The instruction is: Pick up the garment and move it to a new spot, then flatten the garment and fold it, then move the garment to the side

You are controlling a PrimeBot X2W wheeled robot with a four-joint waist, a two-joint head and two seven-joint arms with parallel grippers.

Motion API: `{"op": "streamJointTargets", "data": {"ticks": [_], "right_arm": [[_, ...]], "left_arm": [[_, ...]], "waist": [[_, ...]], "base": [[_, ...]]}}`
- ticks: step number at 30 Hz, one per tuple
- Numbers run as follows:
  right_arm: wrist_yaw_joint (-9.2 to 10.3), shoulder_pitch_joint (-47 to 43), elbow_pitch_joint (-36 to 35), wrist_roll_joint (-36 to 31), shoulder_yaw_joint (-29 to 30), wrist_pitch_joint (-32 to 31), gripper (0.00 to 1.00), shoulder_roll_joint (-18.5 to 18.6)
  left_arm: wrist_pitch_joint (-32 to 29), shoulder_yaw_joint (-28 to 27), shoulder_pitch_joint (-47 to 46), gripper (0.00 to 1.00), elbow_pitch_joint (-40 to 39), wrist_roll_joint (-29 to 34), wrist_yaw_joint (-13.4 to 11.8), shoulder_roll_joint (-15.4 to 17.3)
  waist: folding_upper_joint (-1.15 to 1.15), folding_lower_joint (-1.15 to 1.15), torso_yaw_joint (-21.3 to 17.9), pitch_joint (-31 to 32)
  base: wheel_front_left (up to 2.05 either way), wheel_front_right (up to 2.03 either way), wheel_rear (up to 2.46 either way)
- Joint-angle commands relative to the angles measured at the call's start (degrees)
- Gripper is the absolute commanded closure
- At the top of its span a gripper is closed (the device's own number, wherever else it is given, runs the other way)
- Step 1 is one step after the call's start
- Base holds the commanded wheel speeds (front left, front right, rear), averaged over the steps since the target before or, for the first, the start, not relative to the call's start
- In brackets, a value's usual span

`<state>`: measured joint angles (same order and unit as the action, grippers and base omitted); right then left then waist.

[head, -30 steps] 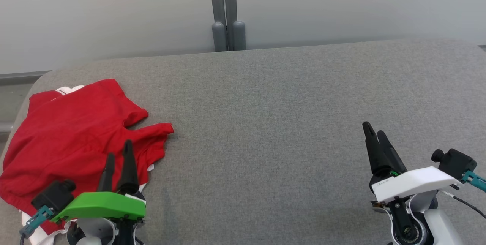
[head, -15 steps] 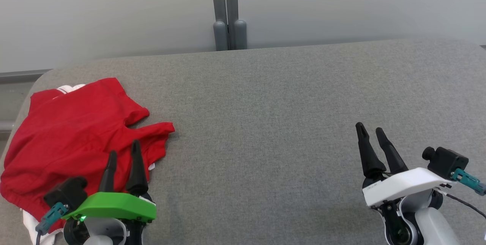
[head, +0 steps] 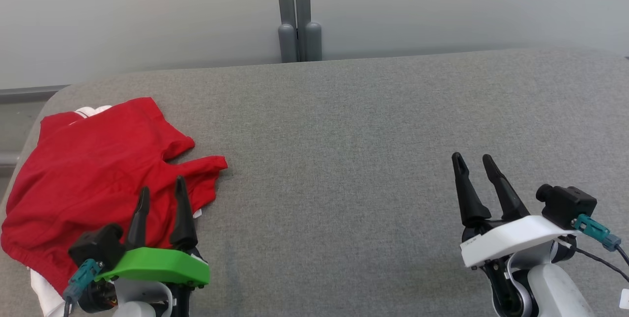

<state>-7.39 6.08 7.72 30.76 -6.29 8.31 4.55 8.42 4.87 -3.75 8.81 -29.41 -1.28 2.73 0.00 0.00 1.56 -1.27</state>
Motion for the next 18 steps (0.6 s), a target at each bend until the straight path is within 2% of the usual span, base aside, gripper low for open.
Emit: {"op": "streamJointTargets", "data": {"ticks": [1, 18], "right_arm": [[-0.13, 1.1, -0.83, -1.79, -0.26, 0.74, 0.0, 0.39], [-0.15, 1.41, -1.09, -9.2, -0.94, 3.09, 0.0, 0.27]], "left_arm": [[0.63, 0.14, -1.14, 0.0, -0.75, 1.73, -0.32, 0.48], [2.93, 0.84, -1.36, 0.0, -1.51, 9.89, -1.04, 0.26]], "waist": [[0.0, 0.0, 0.01, -0.06], [0.0, 0.0, 0.24, -0.63]], "base": [[0.0, 0.0, 0.0], [0.0, 0.0, 0.0]]}}
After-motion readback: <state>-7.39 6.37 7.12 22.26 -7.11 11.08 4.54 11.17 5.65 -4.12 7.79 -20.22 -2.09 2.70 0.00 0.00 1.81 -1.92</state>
